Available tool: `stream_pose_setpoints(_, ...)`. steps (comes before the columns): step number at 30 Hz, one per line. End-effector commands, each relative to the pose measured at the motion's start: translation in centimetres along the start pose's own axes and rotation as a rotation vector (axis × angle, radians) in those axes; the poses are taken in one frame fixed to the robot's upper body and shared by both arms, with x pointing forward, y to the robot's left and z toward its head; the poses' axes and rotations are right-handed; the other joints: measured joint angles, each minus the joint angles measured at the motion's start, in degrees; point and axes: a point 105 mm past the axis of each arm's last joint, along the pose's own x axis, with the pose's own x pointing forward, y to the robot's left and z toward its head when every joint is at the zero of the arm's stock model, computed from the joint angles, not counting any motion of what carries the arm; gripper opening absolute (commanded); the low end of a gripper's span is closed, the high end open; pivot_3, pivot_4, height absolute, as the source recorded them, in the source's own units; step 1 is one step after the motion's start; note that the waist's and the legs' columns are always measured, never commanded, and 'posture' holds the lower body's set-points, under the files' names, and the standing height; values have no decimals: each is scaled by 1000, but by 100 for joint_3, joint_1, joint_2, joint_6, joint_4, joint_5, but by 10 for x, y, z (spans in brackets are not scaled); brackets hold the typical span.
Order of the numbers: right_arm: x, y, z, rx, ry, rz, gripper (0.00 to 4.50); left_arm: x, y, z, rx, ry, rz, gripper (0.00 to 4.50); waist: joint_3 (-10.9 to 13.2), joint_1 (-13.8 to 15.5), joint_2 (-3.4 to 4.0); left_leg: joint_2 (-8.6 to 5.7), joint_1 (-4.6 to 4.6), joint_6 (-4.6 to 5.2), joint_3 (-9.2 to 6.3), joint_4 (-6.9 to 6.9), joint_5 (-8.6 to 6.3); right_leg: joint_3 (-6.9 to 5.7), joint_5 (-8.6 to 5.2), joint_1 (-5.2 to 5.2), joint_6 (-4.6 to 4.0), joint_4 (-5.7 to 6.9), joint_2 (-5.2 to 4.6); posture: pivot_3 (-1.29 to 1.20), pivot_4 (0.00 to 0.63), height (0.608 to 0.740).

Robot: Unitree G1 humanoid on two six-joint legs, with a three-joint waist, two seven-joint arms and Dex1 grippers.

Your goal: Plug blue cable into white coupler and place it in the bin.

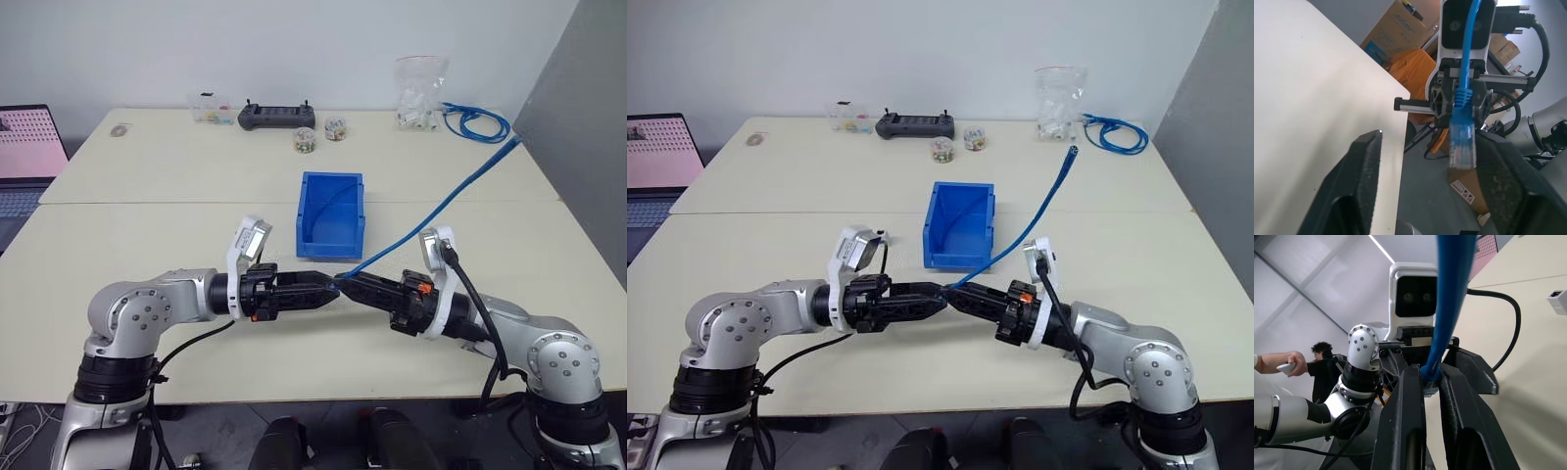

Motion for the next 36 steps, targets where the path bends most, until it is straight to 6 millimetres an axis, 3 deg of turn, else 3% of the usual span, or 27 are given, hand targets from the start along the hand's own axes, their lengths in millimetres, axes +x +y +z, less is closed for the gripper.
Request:
stream_pose_setpoints(1, 0, -7, 9, -29, -41, -19, 125, -12, -19, 6, 45, -3, -6, 3786, 0, -7, 0, 0, 0, 0, 0, 0, 0, 0, 0, 0, 0, 0, 0, 0, 150, 740)
stream_pose_setpoints(4, -1, -15, 12, -44, -54, -52, 125, -23, -18, -5, 27, 17, 58, 4463, 1, -12, 2, 0, 2, 0, 5, -3, 0, 7, 0, -2, 0, -1, 0, 0, 150, 740)
stream_pose_setpoints(8, -4, -27, 18, -68, -78, -98, 123, -36, -6, -13, 37, -26, 222, 4500, 2, 7, 3, 1, 1, 0, 2, -3, 0, 4, 0, -3, -1, -2, -1, 0, 150, 740)
stream_pose_setpoints(14, -4, -35, 21, -88, -86, -118, 116, -53, 36, -18, 183, -126, 609, 4500, 2, 26, 3, 0, -1, 0, 4, -4, 0, 7, 0, -2, -1, -9, -3, 0, 150, 740)
stream_pose_setpoints(17, -1, -35, 17, -101, -69, -111, 113, -75, 75, -8, 340, -166, 973, 4500, 1, 45, 5, 0, -3, 0, 3, -4, 0, 6, 0, -3, -1, -12, -3, 0, 150, 740)
stream_pose_setpoints(20, 1, -35, 16, -107, -63, -104, 113, -89, 98, 0, 412, -189, 1180, 4500, 0, 80, 2, 0, -3, 0, 4, -4, 0, 6, 1, -1, -1, -13, -3, 0, 150, 740)
stream_pose_setpoints(27, 4, -34, 17, -108, -64, -90, 112, -82, 131, 8, 439, -170, 1295, 4500, 0, 102, 2, -4, -9, 0, 6, -3, 0, 3, 3, -2, 2, -14, -5, 0, 150, 740)
stream_pose_setpoints(36, 5, -31, 14, -111, -62, -87, 110, -70, 158, 19, 413, -179, 1369, 4500, 0, 105, 1, -4, -10, 0, 4, -1, 0, -1, 5, -2, 6, -10, -5, 0, 150, 740)
